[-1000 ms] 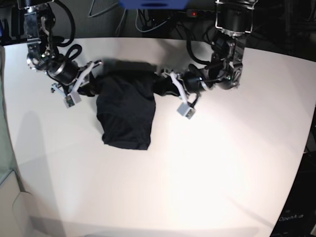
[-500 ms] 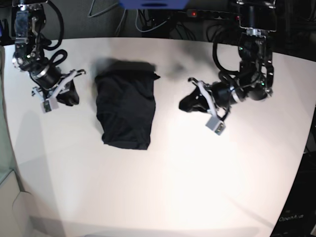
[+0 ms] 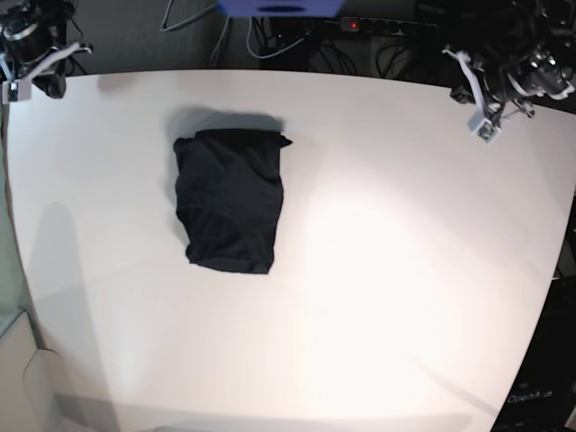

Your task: Fold the T-shirt properly

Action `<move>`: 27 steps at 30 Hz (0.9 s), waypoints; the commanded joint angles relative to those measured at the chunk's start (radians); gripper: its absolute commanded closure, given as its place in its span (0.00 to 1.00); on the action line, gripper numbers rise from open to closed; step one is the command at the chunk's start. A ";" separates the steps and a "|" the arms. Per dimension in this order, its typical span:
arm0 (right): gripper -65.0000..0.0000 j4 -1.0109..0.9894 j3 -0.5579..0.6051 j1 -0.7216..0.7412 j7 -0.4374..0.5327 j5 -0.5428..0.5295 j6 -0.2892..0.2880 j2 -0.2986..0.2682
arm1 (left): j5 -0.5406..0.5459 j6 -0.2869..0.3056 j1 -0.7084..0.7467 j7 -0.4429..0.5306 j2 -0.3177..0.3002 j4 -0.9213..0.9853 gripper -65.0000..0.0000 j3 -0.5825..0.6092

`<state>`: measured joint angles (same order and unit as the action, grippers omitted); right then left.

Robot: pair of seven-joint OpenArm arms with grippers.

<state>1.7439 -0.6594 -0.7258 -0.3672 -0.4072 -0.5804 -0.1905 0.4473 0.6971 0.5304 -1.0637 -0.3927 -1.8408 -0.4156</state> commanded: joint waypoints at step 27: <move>1.00 -1.703 0.109 0.602 0.765 1.066 0.520 -0.019 | -0.697 -0.509 -0.551 1.255 0.344 1.841 1.00 0.169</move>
<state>0.0399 -0.5476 -0.1108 0.3859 0.6674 -0.0757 -0.1886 -0.2565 0.1833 0.0017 0.1711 -0.0475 0.0109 -0.2455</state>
